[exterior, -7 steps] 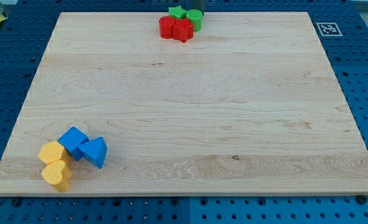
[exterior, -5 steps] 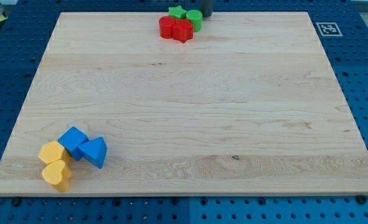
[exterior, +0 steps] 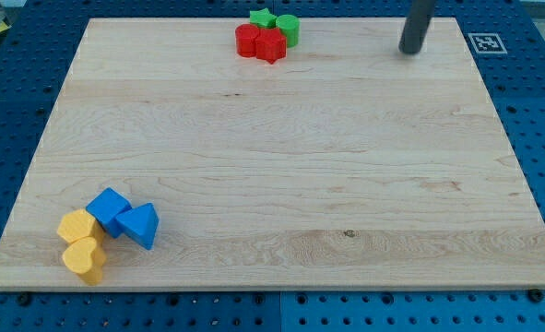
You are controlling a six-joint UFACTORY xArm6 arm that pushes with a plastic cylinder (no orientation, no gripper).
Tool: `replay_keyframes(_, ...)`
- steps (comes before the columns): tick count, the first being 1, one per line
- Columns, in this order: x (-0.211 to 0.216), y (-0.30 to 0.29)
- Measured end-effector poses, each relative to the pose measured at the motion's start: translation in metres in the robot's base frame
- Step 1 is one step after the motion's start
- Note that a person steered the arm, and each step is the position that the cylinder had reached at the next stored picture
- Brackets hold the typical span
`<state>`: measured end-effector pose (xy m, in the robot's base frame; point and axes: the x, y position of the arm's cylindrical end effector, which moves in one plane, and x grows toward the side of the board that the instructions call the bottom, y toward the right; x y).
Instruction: Point your arm at the yellow hexagon
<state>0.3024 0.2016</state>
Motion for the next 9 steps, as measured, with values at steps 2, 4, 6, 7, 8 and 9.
replay_keyframes(2, 0.087, -0.122)
replay_keyframes(4, 0.087, -0.271)
replay_keyframes(6, 0.093, -0.422)
replay_keyframes(7, 0.12, -0.507)
replay_keyframes(8, 0.125, -0.507)
replay_keyframes(9, 0.199, -0.506)
